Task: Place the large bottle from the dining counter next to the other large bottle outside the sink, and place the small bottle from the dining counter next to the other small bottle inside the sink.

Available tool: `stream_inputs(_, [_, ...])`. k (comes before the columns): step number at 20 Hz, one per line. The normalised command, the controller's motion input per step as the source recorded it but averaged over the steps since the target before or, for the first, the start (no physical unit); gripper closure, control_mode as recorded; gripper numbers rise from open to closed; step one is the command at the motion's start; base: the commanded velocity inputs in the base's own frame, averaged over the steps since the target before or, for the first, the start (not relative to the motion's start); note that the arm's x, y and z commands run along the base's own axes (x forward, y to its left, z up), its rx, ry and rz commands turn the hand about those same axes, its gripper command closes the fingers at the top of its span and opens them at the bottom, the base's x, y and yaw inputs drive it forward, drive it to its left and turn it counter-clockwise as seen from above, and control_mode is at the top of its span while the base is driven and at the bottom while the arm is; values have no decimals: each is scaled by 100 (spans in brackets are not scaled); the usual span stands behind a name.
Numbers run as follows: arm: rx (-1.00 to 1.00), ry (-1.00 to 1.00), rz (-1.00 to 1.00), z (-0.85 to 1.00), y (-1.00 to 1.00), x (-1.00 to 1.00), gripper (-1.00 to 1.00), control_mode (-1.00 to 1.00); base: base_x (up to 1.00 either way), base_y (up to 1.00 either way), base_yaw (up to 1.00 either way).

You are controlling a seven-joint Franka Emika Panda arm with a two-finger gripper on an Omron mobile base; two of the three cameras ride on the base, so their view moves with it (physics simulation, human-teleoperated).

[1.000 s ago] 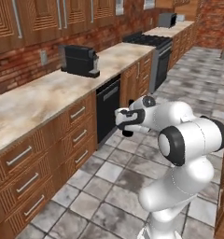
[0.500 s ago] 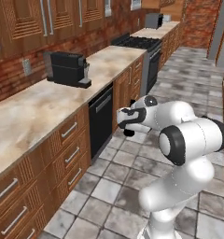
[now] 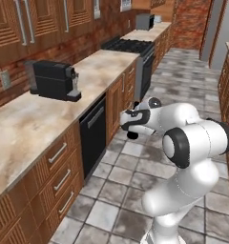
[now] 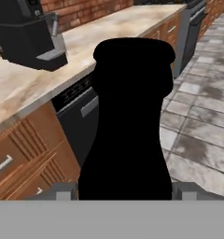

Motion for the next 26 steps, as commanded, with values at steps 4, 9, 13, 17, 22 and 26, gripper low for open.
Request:
stream_inputs(4, [0, 0, 0, 0, 0, 0, 100, 100, 48, -6, -16])
stream_inputs(9, [0, 0, 0, 0, 0, 0, 100, 100, 42, -9, -15])
stream_inputs(13, [0, 0, 0, 0, 0, 0, 100, 100, 44, -11, -15])
stream_inputs(17, [0, 0, 0, 0, 0, 0, 100, 100, 45, -14, -17])
stream_inputs(22, [0, 0, 0, 0, 0, 0, 100, 100, 44, -18, -17])
stream_inputs(26, [0, 0, 0, 0, 0, 0, 100, 100, 35, -24, -17])
